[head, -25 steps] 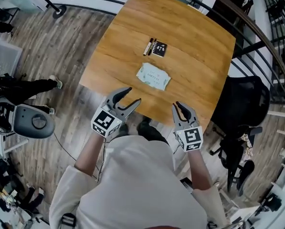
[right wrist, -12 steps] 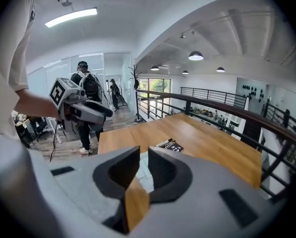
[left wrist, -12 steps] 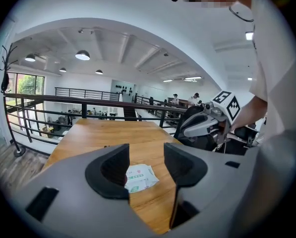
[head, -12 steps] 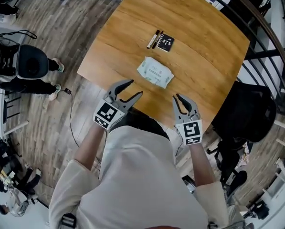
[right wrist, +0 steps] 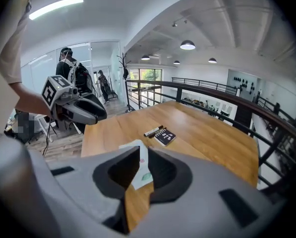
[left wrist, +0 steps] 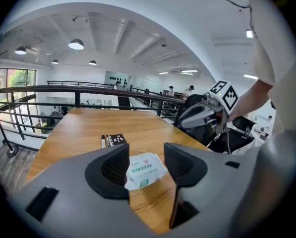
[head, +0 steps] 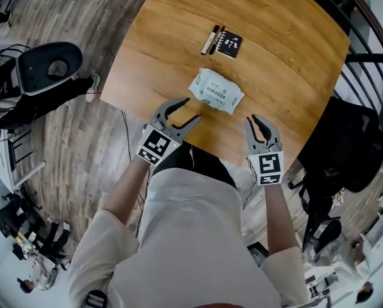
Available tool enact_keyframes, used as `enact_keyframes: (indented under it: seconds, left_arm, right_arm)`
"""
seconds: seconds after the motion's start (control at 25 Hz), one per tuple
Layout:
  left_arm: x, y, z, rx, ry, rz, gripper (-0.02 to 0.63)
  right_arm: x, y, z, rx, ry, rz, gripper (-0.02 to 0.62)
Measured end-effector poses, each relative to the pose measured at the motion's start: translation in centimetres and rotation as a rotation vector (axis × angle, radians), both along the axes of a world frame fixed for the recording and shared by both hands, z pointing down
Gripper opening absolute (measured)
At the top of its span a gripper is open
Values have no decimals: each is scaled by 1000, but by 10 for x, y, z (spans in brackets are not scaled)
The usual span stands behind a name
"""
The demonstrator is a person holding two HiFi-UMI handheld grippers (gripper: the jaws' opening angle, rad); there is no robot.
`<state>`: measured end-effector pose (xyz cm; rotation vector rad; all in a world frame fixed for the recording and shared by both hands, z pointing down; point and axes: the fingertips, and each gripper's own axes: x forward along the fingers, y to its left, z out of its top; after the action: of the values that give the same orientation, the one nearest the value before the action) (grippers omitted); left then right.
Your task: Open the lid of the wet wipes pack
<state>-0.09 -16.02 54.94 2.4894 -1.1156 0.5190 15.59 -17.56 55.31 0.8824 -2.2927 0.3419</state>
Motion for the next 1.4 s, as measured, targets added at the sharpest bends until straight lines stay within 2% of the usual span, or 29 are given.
enact_keyframes:
  seconds: [0.16, 0.36, 0.48, 0.68, 0.88, 1.04, 1.28, 1.4]
  left_arm:
    - [-3, -19, 34, -6, -46, 64, 212]
    - [8, -30, 82, -36, -71, 153, 212]
    - [14, -37, 107, -33, -125, 216, 213]
    - [26, -39, 138, -1, -215, 323, 215]
    - [28, -43, 157, 50, -281, 371, 224]
    - [28, -49, 168, 55, -293, 370, 229]
    - [26, -50, 180, 70, -311, 403, 230]
    - [28, -47, 187, 63, -328, 422, 235]
  right_arm:
    - [-7, -14, 23, -19, 25, 30, 37]
    - [-21, -16, 58, -87, 46, 45, 37]
    - [-35, -20, 75, -98, 67, 28, 37]
    - [-53, -24, 102, -79, 139, -46, 37]
    - [-63, -29, 124, -65, 225, -125, 38]
    - [-73, -32, 140, -63, 245, -155, 38]
    - [-93, -27, 164, -10, 326, -281, 38]
    - [-99, -21, 174, -12, 340, -323, 48]
